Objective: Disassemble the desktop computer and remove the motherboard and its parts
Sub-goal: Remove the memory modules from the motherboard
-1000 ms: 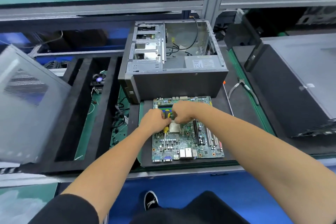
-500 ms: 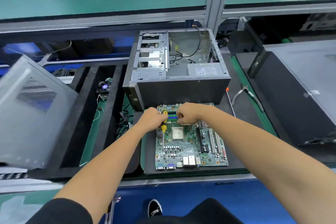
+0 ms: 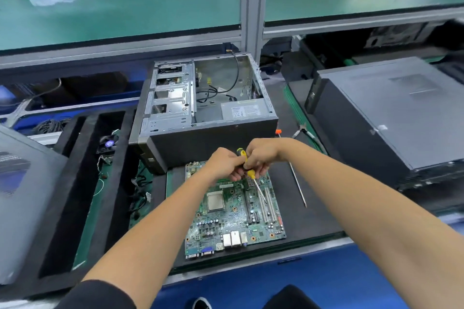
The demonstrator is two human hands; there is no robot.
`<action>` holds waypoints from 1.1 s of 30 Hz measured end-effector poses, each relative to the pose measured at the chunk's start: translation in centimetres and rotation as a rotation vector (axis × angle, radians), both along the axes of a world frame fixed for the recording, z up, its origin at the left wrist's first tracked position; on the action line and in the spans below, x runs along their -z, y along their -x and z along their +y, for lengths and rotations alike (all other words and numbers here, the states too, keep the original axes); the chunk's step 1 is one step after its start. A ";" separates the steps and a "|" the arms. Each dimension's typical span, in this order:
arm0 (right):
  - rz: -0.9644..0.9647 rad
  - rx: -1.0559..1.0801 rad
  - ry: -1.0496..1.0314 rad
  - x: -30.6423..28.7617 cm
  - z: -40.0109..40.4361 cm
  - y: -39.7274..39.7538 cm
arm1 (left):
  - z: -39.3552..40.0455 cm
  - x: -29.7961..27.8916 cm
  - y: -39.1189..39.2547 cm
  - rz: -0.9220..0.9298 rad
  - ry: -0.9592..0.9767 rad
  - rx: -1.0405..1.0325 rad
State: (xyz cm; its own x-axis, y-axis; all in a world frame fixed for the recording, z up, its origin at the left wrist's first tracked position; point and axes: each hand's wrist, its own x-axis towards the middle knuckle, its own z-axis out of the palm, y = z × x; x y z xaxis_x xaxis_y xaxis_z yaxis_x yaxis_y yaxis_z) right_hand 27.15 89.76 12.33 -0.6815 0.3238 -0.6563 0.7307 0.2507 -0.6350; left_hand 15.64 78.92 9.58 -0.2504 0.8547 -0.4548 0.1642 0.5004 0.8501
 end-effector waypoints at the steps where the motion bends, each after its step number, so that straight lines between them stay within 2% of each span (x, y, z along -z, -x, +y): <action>1: -0.037 0.001 -0.009 0.0 0.7 -0.8 | 0.6 0.1 -0.8 0.030 0.007 0.034; 6: -0.200 0.050 -0.124 0.8 3.9 -4.5 | 3.6 0.8 -3.8 0.187 0.005 0.126; 12: -0.183 0.201 -0.351 2.6 5.9 -5.2 | 6.3 2.2 -5.5 0.297 0.000 0.108; 18: -0.264 0.142 -0.390 4.4 6.6 -4.6 | 7.0 3.7 -4.7 0.332 0.044 0.079; 21: -0.328 0.092 -0.480 4.4 7.0 -4.6 | 6.7 3.9 -4.0 0.320 0.061 0.068; 23: -0.375 -0.024 -0.574 3.6 7.0 -4.2 | 6.4 3.8 -3.3 0.349 0.057 0.093; 25: -0.430 -0.190 -0.496 2.7 6.6 -3.5 | 5.7 3.4 -2.2 0.407 0.053 0.141; 27: -0.495 -0.327 -0.222 2.0 5.2 -2.4 | 4.7 2.9 -0.9 0.462 0.058 0.187; 29: -0.576 -0.452 -0.033 1.6 3.1 -1.0 | 3.4 2.5 0.4 0.485 0.057 0.207; 33: -0.489 -0.544 -0.056 2.2 -1.5 2.3 | 0.4 1.4 2.6 0.459 -0.009 0.174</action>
State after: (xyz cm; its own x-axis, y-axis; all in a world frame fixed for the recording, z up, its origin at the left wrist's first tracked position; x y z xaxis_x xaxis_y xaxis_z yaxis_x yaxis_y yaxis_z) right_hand 24.89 88.30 10.16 -0.3887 0.0647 -0.9191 0.6900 0.6815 -0.2439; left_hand 13.04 79.34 8.17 -0.2762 0.9051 -0.3233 0.6034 0.4251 0.6747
